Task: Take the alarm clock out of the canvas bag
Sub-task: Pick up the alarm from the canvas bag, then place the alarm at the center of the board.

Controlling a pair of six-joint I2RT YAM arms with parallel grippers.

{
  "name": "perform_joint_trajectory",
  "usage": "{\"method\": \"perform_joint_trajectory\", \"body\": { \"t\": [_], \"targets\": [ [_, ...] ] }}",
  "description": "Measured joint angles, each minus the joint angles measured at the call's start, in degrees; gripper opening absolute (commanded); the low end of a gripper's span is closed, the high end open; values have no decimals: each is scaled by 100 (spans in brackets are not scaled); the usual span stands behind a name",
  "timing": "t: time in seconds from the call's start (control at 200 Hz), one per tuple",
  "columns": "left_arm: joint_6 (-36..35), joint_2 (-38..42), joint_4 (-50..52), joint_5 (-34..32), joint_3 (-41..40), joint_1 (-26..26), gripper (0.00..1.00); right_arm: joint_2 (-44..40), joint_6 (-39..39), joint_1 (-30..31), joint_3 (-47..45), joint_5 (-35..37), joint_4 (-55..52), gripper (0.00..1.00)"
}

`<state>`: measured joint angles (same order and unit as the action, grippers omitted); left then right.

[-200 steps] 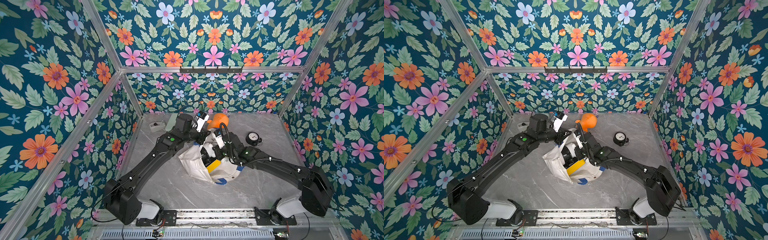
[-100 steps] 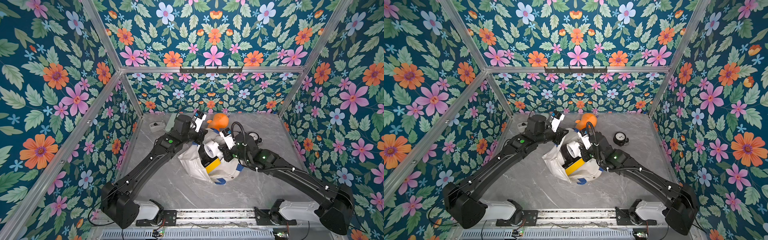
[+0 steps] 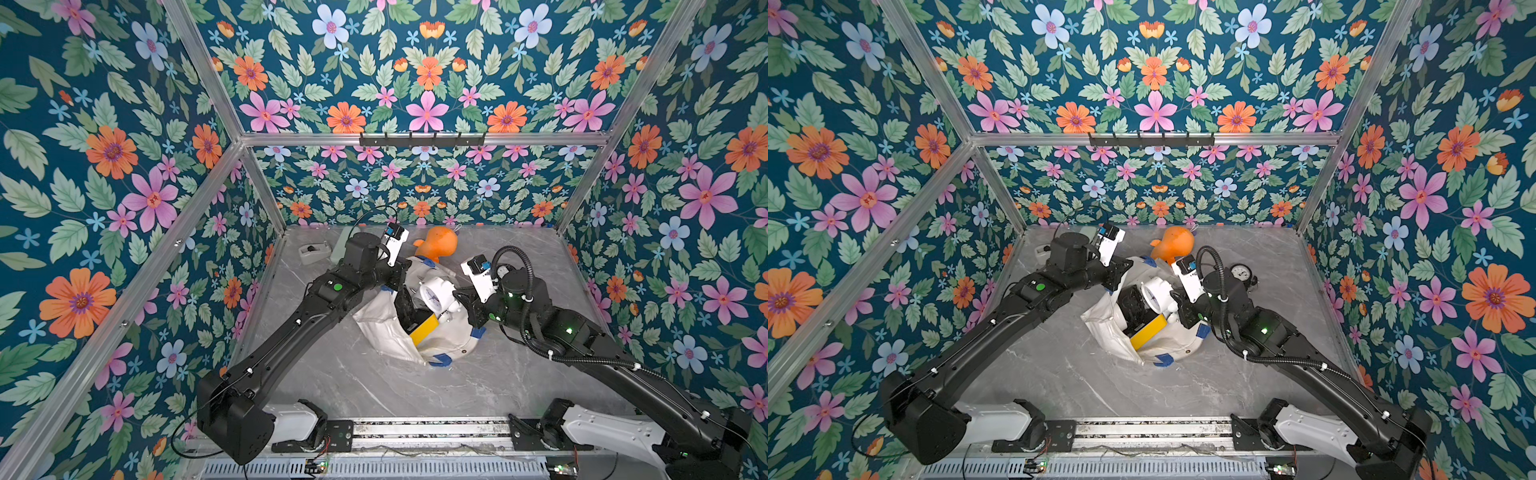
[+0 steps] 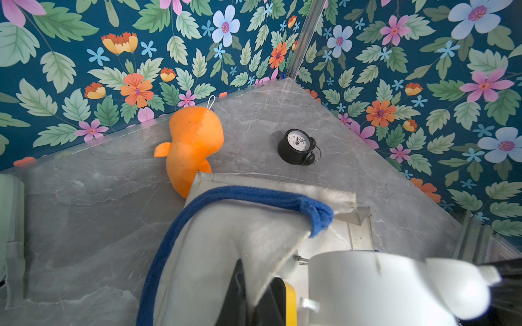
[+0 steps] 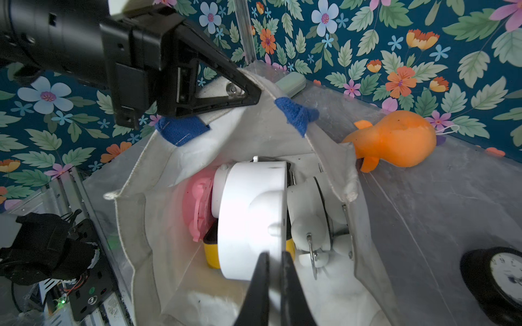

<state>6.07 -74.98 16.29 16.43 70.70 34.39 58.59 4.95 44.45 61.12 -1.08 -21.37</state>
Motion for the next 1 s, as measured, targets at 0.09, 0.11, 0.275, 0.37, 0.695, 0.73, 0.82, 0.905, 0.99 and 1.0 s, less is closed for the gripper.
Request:
{"method": "perform_joint_trajectory", "body": {
  "t": [0.09,0.11,0.275,0.37,0.695,0.73,0.82,0.905,0.99,1.0],
  "targets": [
    [-2,52,-2,-26,-46,0,0,-92,-13,-26,101,76,-111,0],
    [-2,66,-4,-42,-59,0,0,-107,-15,-52,118,94,-133,0],
    [-24,177,-11,-151,-155,0,0,-203,433,-955,247,-109,-306,0],
    [-24,199,-2,-205,-177,0,0,-310,887,-1729,160,-610,-310,0],
    [-26,210,-2,-284,-177,-4,0,-734,2076,-3550,-146,-1292,-400,0],
    [-26,210,-2,-284,-179,-4,0,-767,2194,-3718,-197,-1322,-426,0],
    [-31,223,-4,-299,-190,-4,0,-809,2463,-4076,-350,-1471,-439,0],
    [-39,247,2,-306,-201,-4,0,-796,2767,-4457,-562,-1685,-372,0],
    [-42,278,2,-306,-223,-4,0,-717,3134,-4852,-828,-1945,-256,0],
    [-42,278,2,-308,-223,-4,0,-708,3165,-4892,-855,-1971,-236,0]
  ]
}}
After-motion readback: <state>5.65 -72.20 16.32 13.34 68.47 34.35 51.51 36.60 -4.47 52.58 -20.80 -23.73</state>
